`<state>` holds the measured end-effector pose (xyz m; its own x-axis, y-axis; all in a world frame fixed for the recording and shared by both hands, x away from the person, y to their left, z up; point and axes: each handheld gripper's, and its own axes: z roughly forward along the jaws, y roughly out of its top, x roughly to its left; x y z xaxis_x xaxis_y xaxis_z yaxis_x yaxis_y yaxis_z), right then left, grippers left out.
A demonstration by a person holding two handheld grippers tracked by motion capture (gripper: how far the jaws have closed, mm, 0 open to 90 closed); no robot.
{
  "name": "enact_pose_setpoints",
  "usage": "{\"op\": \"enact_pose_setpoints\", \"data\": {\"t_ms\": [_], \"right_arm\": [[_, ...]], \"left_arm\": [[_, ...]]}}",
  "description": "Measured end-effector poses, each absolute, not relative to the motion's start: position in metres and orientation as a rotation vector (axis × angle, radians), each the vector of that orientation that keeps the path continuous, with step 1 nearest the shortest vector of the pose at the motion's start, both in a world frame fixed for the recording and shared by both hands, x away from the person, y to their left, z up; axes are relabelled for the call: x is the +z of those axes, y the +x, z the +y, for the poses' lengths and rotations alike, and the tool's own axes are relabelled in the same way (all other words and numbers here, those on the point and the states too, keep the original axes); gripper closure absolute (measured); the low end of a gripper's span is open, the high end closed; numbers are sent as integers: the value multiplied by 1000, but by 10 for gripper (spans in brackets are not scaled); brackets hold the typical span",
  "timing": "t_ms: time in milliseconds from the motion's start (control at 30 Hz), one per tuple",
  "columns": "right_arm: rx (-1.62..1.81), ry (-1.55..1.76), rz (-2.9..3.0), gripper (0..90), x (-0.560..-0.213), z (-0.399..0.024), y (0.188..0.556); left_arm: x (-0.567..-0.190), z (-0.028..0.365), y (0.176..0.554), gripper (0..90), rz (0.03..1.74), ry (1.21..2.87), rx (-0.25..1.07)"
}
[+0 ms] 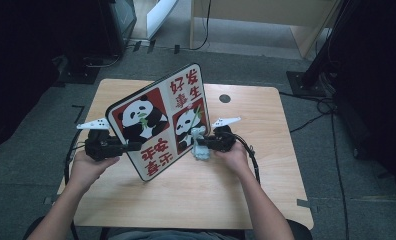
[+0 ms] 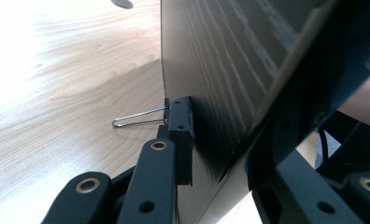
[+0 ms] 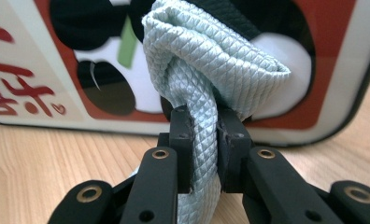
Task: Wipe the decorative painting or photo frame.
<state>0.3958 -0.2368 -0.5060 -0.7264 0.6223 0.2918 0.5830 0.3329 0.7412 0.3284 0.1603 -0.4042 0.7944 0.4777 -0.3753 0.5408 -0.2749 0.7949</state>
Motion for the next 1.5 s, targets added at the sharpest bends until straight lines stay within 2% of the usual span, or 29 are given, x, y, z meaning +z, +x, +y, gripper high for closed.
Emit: {"op": "enact_pose_setpoints", "data": {"t_ms": [200, 567, 933, 1500], "right_arm": [[1398, 1179, 2533, 800, -498, -242, 395], [1535, 1042, 2466, 802, -433, -237, 390], [1592, 883, 2475, 800, -376, -206, 388], [1767, 628, 2458, 799, -293, -175, 412]], "left_arm": [[-404, 161, 329, 761, 770, 1922, -77], [-404, 161, 331, 762, 765, 1924, -81], [-405, 161, 331, 762, 765, 1920, -84], [-406, 161, 332, 762, 760, 1923, -84]]}}
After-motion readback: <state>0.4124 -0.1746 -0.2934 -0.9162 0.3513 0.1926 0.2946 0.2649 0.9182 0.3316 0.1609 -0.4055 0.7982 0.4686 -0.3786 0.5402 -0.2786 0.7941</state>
